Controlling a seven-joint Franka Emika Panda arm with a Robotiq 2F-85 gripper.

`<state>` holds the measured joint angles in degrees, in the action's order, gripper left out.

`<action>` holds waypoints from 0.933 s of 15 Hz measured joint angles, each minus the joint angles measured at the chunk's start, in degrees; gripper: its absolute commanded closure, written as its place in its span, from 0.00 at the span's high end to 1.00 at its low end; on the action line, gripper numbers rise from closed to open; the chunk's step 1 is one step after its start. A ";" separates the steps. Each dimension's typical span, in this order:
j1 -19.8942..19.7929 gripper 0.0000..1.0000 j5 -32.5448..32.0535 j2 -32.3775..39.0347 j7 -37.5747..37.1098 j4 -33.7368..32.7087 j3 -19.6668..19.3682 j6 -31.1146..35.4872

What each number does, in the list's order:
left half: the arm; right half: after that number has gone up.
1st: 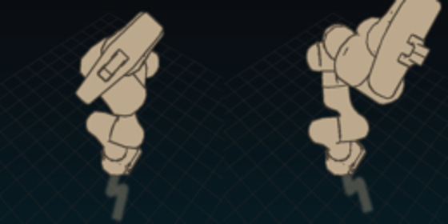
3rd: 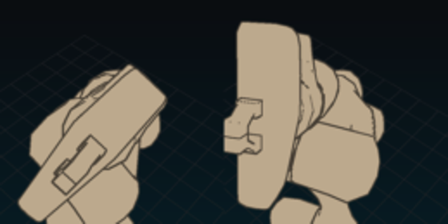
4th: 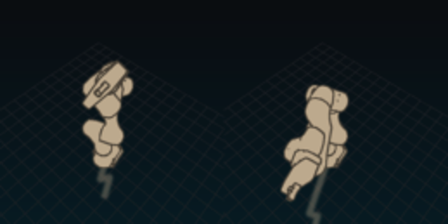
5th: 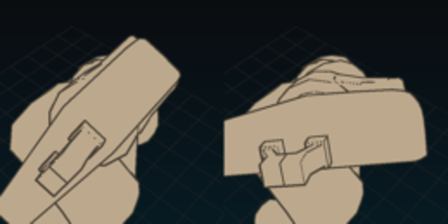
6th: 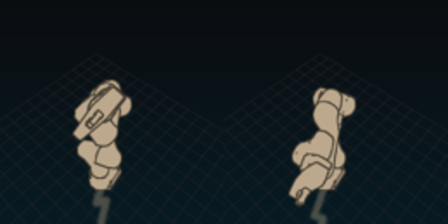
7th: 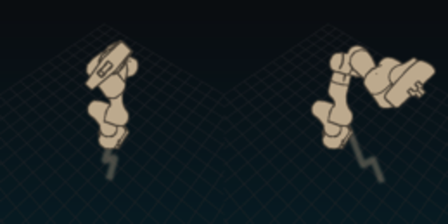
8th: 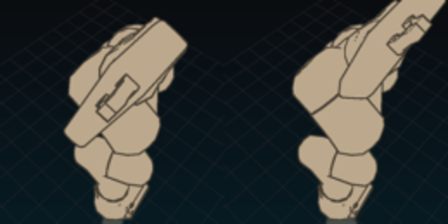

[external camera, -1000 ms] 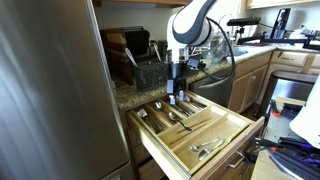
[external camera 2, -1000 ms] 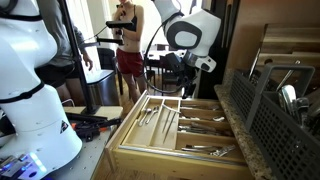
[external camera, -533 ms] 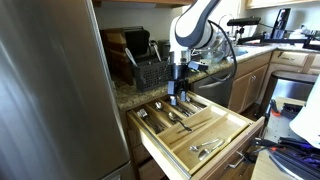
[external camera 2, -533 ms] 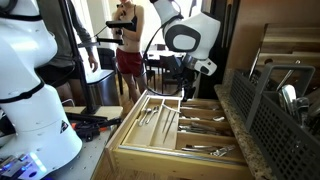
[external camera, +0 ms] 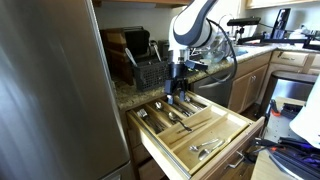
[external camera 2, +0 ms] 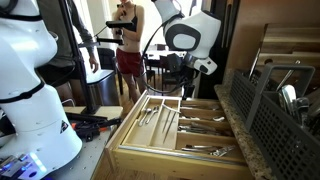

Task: Take the spoon from the utensil holder and put it in the drawer with the other spoons

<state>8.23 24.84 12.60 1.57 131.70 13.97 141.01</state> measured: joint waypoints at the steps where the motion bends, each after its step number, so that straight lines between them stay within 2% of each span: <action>1: 0.00 1.00 0.40 0.03 -0.02 -0.09 0.03 0.00; 14: 0.00 1.00 1.44 0.46 -0.03 -0.17 0.08 0.00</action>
<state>8.23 26.28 13.06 1.54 131.54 14.05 141.01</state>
